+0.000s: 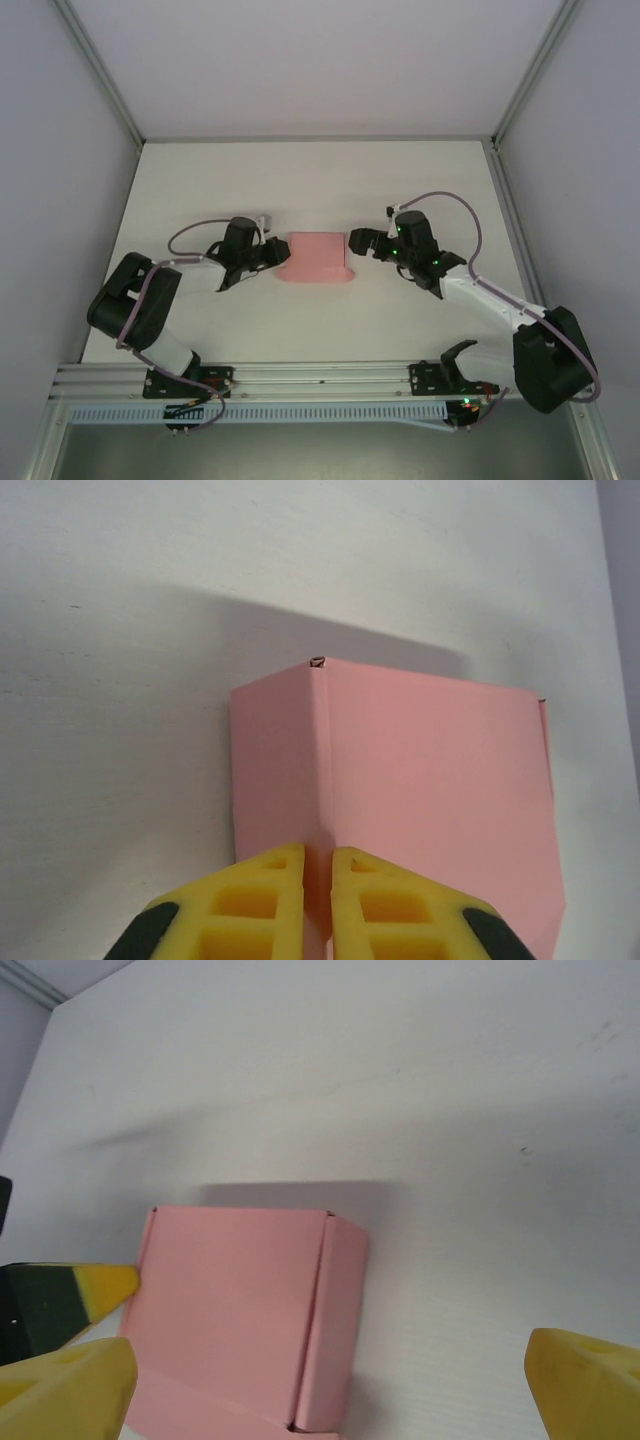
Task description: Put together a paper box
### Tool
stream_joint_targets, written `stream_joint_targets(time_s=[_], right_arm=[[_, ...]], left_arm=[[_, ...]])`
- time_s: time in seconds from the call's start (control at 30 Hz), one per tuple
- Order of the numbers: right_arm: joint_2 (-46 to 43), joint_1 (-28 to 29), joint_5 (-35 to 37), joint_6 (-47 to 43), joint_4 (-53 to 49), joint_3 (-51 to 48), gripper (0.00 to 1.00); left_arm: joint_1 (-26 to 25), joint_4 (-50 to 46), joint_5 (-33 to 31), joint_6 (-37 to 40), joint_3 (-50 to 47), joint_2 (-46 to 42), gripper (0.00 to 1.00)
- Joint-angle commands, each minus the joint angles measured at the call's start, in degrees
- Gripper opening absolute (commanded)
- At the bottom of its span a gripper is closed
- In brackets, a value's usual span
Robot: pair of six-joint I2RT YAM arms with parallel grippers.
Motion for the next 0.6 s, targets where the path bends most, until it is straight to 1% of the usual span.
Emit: stream_joint_targets(time_s=[0.0, 0.17, 0.27, 0.4, 0.5, 0.57], right_arm=[[3.86, -1.62, -10.59, 4.39, -0.31, 2.31, 1.00], [10.42, -2.49, -15.02, 4.97, -2.30, 5.13, 1.00], [13.76, -2.56, -17.77, 4.89, -2.65, 6.67, 1.00], [16.73, -2.63, -24.31, 7.41, 5.17, 5.78, 0.99], [18.52, -2.61, -29.02, 10.15, 10.25, 5.27, 0.90], [18.44, -2.48, -31.60, 12.44, 15.03, 4.25, 0.78]], left_arm=[[1.12, 5.88, 4.55, -0.26, -1.79, -1.82, 0.00], [3.70, 17.99, 11.50, -5.31, -6.15, -0.51, 0.00], [3.82, 18.17, 11.96, -4.85, -6.03, 0.15, 0.00], [3.83, 20.11, 12.97, -5.77, -6.42, 1.06, 0.00], [3.82, 19.84, 13.29, -5.65, -6.06, 1.26, 0.00], [3.82, 19.12, 13.06, -5.31, -5.78, 1.26, 0.00]])
